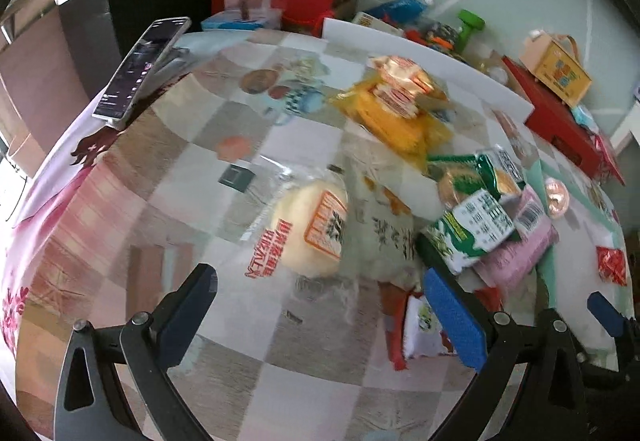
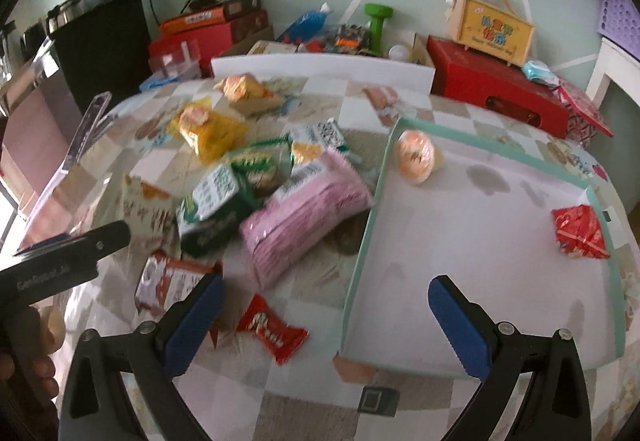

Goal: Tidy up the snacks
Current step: 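Move the left gripper toward the white-red biscuit pack, then grasp the white-red biscuit pack with the left gripper while the right gripper grasps the small red candy, then carry the biscuit pack and red candy over the tray and release both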

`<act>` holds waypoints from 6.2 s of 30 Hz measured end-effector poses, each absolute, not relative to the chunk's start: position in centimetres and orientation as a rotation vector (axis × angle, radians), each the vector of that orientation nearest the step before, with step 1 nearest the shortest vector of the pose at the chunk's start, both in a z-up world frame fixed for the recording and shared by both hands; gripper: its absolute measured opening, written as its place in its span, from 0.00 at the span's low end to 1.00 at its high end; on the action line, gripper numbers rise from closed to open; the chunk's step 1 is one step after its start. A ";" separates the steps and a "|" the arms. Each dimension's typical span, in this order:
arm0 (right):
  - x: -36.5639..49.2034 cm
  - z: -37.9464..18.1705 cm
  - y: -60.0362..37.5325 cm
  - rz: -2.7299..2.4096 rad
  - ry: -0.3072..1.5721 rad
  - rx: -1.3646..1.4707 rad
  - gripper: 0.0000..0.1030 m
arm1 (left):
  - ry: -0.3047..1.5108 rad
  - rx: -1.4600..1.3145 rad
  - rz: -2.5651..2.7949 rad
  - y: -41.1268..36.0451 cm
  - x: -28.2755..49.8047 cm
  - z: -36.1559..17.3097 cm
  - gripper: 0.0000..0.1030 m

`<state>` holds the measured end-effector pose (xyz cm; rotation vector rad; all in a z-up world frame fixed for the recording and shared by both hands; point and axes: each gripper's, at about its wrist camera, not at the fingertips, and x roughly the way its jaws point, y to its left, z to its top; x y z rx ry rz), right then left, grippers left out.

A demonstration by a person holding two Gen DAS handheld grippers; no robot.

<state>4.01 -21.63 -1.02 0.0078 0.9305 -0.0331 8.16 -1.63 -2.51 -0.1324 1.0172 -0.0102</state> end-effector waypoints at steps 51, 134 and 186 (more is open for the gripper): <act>3.1 -1.8 -26.9 -0.240 1.006 0.023 1.00 | 1.111 -0.042 -0.185 -9.5 6.5 -4.4 0.76; 3.8 -4.4 -17.3 0.196 1.054 -0.105 0.28 | 1.132 -0.179 -0.061 -4.0 7.5 -4.9 0.73; 2.9 0.1 -20.0 0.171 0.885 0.037 0.20 | 0.851 -0.210 -0.149 -3.7 4.4 3.3 0.64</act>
